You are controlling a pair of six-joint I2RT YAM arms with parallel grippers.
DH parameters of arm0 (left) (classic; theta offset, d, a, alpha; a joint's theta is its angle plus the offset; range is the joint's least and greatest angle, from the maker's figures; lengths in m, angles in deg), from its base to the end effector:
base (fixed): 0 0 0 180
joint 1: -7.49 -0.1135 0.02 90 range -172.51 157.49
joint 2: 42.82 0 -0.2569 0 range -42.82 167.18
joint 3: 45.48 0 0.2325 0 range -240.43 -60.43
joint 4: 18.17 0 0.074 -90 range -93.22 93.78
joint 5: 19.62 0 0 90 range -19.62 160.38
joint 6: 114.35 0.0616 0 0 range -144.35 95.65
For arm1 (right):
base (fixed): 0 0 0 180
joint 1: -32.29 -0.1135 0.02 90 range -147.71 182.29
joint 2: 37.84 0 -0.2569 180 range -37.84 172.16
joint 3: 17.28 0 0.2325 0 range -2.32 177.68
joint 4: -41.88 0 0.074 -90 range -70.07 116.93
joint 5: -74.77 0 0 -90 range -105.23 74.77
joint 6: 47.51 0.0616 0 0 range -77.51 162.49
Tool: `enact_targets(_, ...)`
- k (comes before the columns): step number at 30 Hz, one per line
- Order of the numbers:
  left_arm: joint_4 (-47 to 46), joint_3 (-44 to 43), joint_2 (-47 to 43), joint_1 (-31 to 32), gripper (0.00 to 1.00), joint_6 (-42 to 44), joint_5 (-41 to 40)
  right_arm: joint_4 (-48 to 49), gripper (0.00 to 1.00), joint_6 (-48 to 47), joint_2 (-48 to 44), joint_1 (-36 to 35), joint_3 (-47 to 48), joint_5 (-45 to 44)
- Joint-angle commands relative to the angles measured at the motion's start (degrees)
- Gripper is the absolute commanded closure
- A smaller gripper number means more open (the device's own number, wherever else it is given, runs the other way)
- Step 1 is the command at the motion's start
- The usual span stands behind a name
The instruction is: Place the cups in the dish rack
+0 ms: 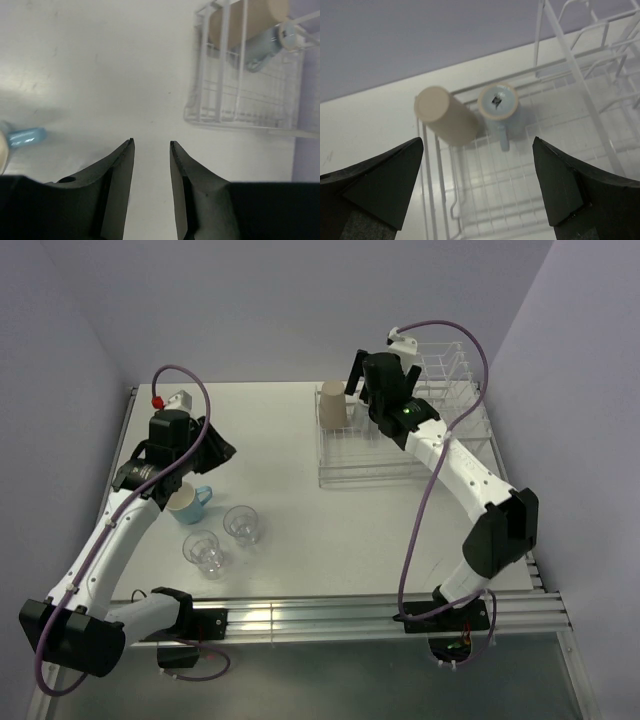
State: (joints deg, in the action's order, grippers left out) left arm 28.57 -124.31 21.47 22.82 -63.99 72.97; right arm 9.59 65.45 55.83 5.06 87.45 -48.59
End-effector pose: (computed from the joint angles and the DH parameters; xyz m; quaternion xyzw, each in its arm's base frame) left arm 0.2387 -0.0683 0.3311 -0.1736 0.8579 -0.2405 0.4195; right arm 0.3548 0.1445 0.3690 0.1325 0.7960 0.0149 0.5904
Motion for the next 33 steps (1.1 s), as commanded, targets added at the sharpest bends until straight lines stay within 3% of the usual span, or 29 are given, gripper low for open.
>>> enact_targets(1, 9.8, 0.9, -2.6, 2.7, 0.59, 0.1, -11.3, -4.2, 0.02, 2.2, -6.7, -2.0, -3.3, 5.7)
enact_targets(12, 18.0, 6.3, -4.1, 5.8, 0.64, -3.9, -16.0, -3.9, 0.02, 3.9, -23.0, -7.1, -15.3, 11.2)
enact_targets(33, 17.9, 12.5, 2.7, 10.9, 0.64, -6.9, -18.7, -3.4, 0.01, 3.3, -26.3, -8.5, -19.6, 11.4)
